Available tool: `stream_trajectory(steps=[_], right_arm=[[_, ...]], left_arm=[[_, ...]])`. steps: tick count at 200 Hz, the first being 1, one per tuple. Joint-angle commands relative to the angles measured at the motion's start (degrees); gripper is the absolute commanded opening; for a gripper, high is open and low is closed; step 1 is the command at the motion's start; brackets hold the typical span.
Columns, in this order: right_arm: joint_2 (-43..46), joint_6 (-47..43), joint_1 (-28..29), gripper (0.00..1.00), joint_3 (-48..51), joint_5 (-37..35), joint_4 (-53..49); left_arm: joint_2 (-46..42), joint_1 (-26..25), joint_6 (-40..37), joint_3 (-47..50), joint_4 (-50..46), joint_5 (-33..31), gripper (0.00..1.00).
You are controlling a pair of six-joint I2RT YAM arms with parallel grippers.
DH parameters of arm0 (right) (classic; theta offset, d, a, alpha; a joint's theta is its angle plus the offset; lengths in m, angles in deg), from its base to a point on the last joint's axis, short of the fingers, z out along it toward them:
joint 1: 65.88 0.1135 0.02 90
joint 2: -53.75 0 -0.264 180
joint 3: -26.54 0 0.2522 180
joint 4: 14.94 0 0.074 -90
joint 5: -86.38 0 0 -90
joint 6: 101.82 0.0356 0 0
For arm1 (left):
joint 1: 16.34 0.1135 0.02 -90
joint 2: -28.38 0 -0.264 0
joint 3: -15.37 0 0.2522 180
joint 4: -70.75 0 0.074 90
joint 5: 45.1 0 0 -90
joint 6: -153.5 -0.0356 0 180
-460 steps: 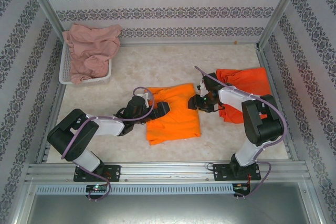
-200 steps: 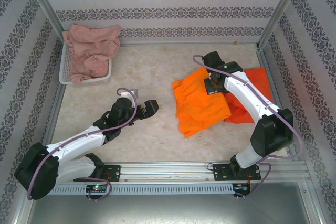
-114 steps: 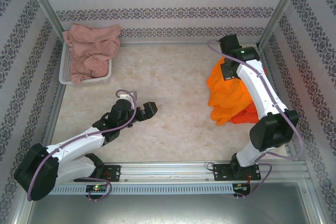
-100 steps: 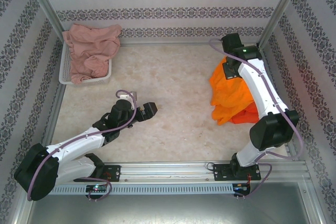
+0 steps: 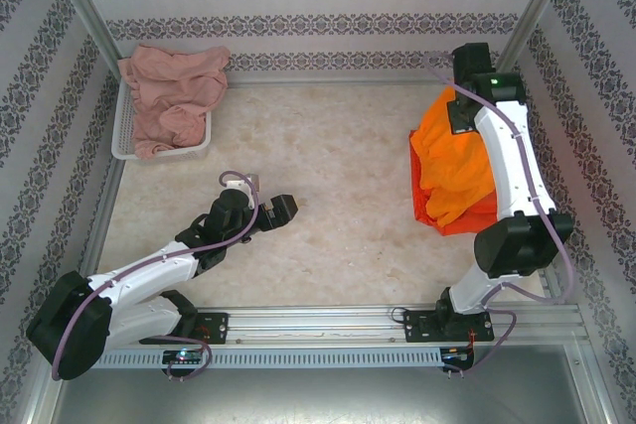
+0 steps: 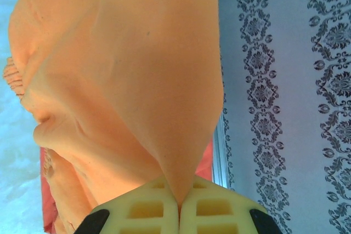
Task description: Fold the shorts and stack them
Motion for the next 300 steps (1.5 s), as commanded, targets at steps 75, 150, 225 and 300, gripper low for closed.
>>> stream_trajectory(steps=[75,150,225,300], right_arm=[[-5.61,-2.37,-10.07,0.31,4.76,-1.44,8.03],[4.79,8.07,-13.11,0.98,7.52,18.26,11.94],[17.76,23.04,-8.72,0.98,38.16,49.02,35.52],[3.76,24.46,-9.11,0.98,50.99,51.45,41.47]], left_arm=[[-0.9,1.43,-1.0,1.5,0.63,-0.23,1.0],[-11.19,4.59,-4.38,0.2,-9.84,-4.14,1.0],[-18.66,10.91,-10.04,-7.36,-21.94,-5.99,1.0],[-17.71,17.32,-14.48,-15.85,-28.91,-6.35,1.0]])
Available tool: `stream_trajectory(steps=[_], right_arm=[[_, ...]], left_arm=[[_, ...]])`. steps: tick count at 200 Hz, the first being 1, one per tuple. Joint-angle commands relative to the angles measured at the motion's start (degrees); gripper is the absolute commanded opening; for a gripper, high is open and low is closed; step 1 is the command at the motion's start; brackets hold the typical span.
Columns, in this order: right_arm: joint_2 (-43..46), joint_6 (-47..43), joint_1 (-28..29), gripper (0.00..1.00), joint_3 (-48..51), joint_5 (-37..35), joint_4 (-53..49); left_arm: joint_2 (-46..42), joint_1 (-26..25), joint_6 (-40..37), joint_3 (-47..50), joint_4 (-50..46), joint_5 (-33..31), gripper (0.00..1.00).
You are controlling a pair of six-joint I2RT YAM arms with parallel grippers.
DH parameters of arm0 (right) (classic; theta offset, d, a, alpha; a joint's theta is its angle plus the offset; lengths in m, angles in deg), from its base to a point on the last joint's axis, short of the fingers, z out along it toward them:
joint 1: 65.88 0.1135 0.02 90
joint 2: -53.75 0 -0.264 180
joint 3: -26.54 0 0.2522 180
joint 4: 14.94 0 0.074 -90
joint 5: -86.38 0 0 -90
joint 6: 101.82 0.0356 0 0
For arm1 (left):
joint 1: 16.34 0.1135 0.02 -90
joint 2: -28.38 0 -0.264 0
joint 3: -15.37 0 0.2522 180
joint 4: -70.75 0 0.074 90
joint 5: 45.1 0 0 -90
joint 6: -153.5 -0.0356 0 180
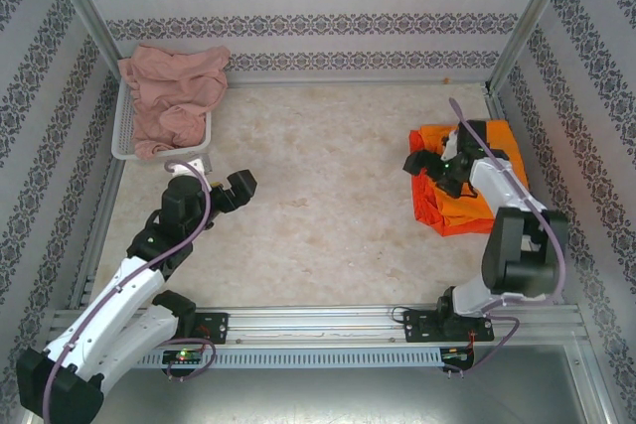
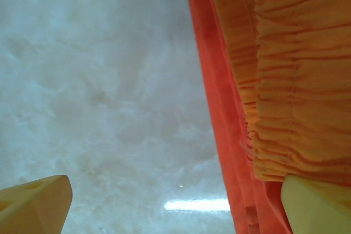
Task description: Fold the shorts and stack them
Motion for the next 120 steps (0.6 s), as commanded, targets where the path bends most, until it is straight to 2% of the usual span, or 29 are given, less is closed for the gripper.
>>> stream_trajectory(steps=[1,23,54,93,120], right_arm=[[-1.77,1.28,-0.41,0.98,1.71,2.98,2.88],[2.01,1.54,-0.25,0.98,3.35,4.0,3.05],[14.57,1.77,0.77,0.98,6.12,2.38,2.03],[30.89,0.16,1.18,0.98,8.6,-2.78,-1.06],[38.37,0.68,1.16,0.98,10.23,-3.09,-1.22]], left_arm=[[0.7,3.02,-4.6,-6.15,-5.7,-1.45,1.0],[4.42,7.74,-9.75,-14.92,-11.29,-2.1,1.0],[12.78,15.3,-15.41,-28.04,-17.91,-4.29,1.0],[25.95,26.17,-15.23,-39.82,-20.63,-2.09,1.0],[37.87,30.04,-14.09,-47.69,-19.98,1.89,1.0]])
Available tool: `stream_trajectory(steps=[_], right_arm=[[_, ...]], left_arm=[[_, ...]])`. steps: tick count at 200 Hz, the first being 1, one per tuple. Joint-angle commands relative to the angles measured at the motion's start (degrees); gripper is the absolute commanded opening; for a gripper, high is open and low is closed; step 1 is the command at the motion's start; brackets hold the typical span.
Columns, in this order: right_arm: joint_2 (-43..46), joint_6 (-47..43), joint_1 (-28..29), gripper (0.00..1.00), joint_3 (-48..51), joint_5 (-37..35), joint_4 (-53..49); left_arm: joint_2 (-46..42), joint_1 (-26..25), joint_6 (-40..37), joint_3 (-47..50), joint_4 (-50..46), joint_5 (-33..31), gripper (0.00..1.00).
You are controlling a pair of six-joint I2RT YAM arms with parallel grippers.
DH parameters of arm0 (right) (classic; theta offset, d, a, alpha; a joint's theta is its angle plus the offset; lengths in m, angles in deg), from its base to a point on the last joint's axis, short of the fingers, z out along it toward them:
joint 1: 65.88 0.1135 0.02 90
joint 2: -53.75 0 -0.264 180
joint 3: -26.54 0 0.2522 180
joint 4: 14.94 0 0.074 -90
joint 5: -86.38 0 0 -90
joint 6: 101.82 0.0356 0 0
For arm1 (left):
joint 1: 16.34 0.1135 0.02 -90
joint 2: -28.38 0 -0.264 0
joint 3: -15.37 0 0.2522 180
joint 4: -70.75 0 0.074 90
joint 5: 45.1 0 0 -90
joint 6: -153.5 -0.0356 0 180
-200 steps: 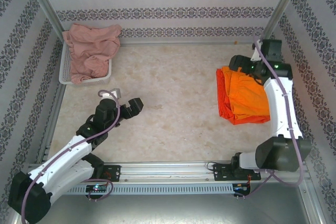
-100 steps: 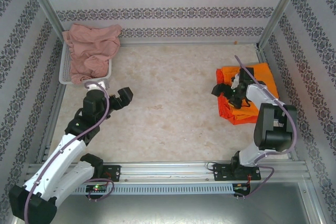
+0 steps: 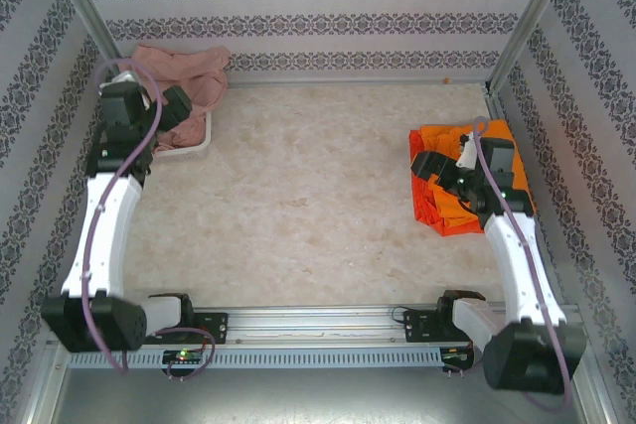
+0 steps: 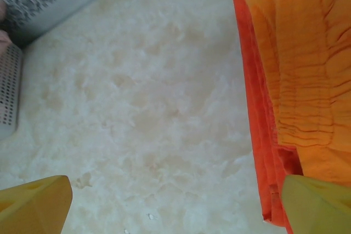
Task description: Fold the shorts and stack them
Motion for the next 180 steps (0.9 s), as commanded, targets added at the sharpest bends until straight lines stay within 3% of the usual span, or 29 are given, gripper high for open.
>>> stream_trajectory(steps=[1,35,91,118,146,167,180], right_arm=[[4.15,-0.48,0.46,0.98,2.2,-2.1,-2.27],[6.75,-0.61,0.46,0.98,2.7,-1.31,-3.37],[5.48,-1.06,0.33,0.98,3.88,-0.68,-3.02],[4.75,-1.43,0.33,0.98,4.45,-0.51,-3.15],[4.92,-1.52,0.28,0.98,4.81,-0.14,-3.22],[5.61,-1.42,0.24,0.98,4.98,0.24,-3.23],[6.05,-1.54,0.24,0.98,5.07,0.19,-3.33]], left_arm=[[8.38,2.77,-1.08,-5.54,-3.07,4.03,1.0],[25.71,4.36,4.78,-18.74,-6.09,10.9,1.0],[44.21,4.44,12.79,-31.47,-7.09,11.56,0.99],[51.18,4.7,14.9,-37.2,-9.11,11.28,0.92],[56.04,4.96,15.73,-41.07,-9.4,11.52,0.62],[57.27,5.28,16.33,-42.47,-8.81,12.85,0.26],[55.9,5.32,16.14,-42.91,-8.13,13.26,0.1]])
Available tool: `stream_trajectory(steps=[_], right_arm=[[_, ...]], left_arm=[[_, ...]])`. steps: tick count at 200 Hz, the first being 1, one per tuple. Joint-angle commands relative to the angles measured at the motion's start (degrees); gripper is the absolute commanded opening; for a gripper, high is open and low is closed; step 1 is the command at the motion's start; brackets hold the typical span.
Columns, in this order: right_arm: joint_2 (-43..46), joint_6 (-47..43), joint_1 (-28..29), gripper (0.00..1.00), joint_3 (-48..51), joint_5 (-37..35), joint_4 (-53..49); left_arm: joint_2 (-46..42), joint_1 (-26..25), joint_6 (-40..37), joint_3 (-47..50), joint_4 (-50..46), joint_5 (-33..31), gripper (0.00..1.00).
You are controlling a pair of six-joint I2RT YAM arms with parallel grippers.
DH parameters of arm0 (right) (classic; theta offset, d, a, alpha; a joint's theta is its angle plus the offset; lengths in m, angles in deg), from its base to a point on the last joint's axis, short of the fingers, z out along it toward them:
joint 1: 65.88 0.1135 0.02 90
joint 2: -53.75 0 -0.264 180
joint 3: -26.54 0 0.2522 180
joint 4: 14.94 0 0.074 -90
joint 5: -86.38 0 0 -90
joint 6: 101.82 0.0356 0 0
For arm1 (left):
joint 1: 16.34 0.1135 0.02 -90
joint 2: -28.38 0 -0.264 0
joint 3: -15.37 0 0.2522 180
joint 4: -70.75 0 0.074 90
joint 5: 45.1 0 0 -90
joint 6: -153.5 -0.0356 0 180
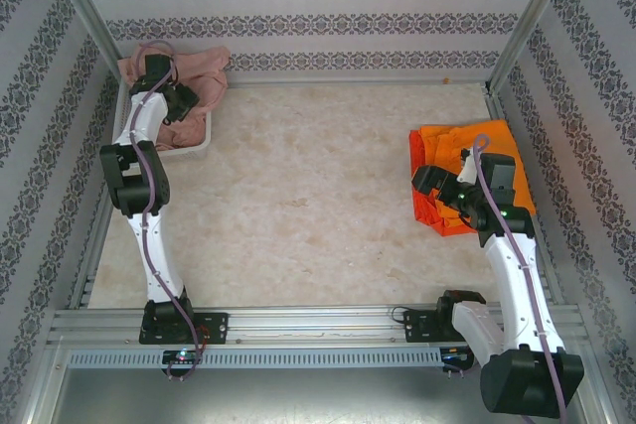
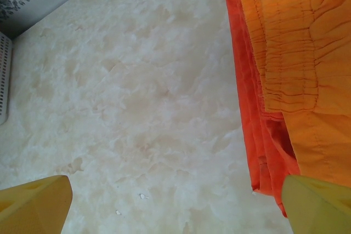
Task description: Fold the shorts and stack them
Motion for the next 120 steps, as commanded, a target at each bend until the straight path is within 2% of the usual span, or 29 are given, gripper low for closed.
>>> stream_trajectory(steps=[1,11,79,120], right_arm=[[1.36,-1.3,0.24,0.98,0.83,0.78,-0.49],[1.62,-1.21,0.24,0.98,0.83,0.87,-0.49],[3.33,-0.18,0.08,0.98,0.39,2.6,0.19],[4.7,-0.1,-0.11,0.98,0.74,4.57,1.08]], left_arm=[[-1.5,0.82,0.81,-2.89,-0.86,1.58,0.09],[-3.46,0.82,0.35,-3.19,-0.04,1.95,0.0],[-20.59,0.13,-1.88,-14.41,2.46,6.41,0.0],[-30.04,-3.79,-1.45,-17.77,6.87,8.51,0.0]])
